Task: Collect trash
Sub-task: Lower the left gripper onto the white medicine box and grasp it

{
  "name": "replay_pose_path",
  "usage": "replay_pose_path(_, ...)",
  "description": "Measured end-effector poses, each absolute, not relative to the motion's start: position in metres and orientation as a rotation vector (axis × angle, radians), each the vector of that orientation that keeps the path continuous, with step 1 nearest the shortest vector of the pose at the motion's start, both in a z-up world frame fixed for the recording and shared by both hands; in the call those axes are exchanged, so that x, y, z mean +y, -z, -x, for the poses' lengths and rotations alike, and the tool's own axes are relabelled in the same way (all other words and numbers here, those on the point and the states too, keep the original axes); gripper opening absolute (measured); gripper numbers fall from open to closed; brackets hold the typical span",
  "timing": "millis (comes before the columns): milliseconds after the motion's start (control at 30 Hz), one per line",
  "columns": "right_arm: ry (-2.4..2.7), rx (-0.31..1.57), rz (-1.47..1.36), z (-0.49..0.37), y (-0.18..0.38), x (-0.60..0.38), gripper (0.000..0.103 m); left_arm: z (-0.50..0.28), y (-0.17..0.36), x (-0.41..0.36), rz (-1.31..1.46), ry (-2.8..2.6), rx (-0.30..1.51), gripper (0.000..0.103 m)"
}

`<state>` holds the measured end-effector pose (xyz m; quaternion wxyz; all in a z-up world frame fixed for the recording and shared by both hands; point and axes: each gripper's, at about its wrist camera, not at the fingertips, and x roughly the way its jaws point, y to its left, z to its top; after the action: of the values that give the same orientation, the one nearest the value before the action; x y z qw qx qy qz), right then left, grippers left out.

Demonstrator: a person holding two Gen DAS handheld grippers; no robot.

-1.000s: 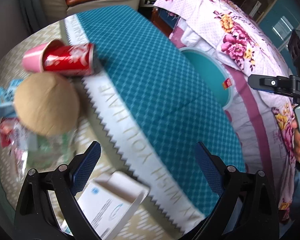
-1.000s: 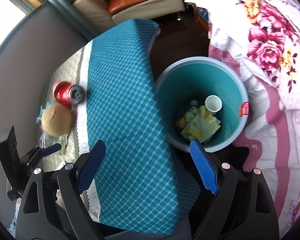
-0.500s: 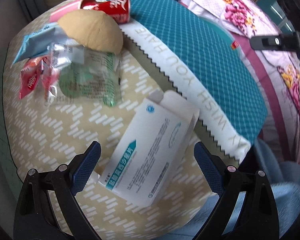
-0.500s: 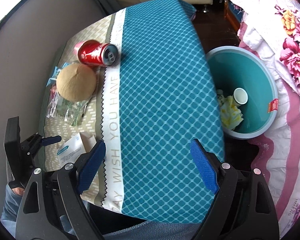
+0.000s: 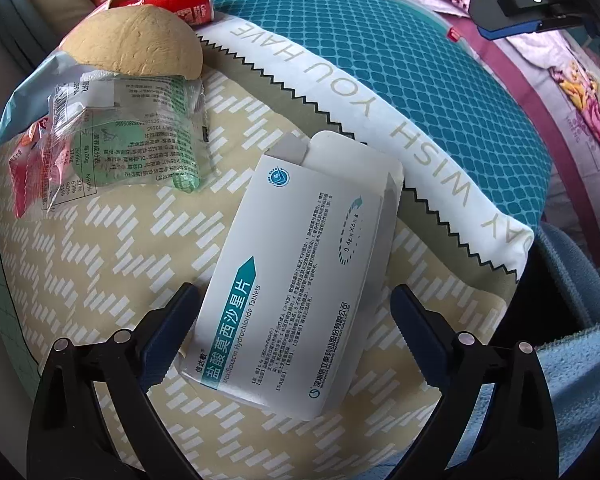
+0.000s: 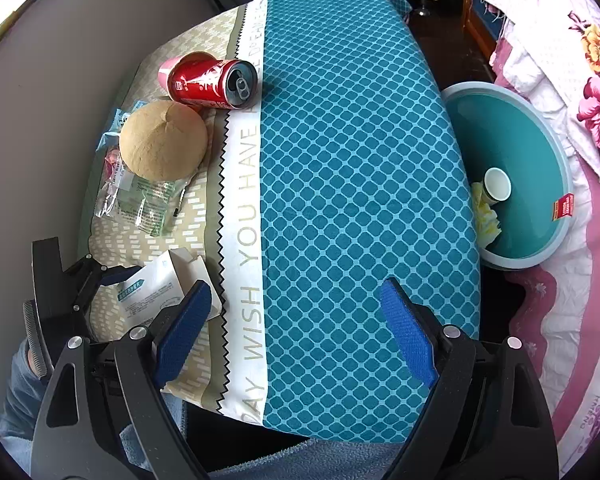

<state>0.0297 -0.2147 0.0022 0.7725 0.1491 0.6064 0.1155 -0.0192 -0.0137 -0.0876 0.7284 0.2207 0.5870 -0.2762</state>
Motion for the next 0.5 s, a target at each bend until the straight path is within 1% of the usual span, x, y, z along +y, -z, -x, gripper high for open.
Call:
replay_pose_path(100, -0.255, 1.315, -0.319, -0.029, -0.001, -0.214, 0.082, 0.022, 0.088, -0.014, -0.493, 0.605, 1.277, 0.096)
replay_pose_path(167, -0.255, 1.314, -0.319, -0.029, -0.001, -0.213, 0.082, 0.024, 0.087, -0.016, -0.509, 0.594, 1.261, 0.092)
replay_pose_path(233, -0.255, 1.314, -0.320, -0.030, -0.001, -0.213, 0.082, 0.026, 0.083, -0.020, -0.495, 0.610, 1.249, 0.079)
replay_pose_path(333, -0.255, 1.317, -0.321, -0.031, 0.000, -0.212, 0.082, 0.024, 0.080, -0.023, -0.453, 0.606, 1.240, 0.071)
replay_pose_path(500, -0.273, 1.314, -0.303, -0.037, -0.002, -0.203, 0.082, 0.012, 0.058, -0.002, -0.289, 0.543, 1.224, 0.068)
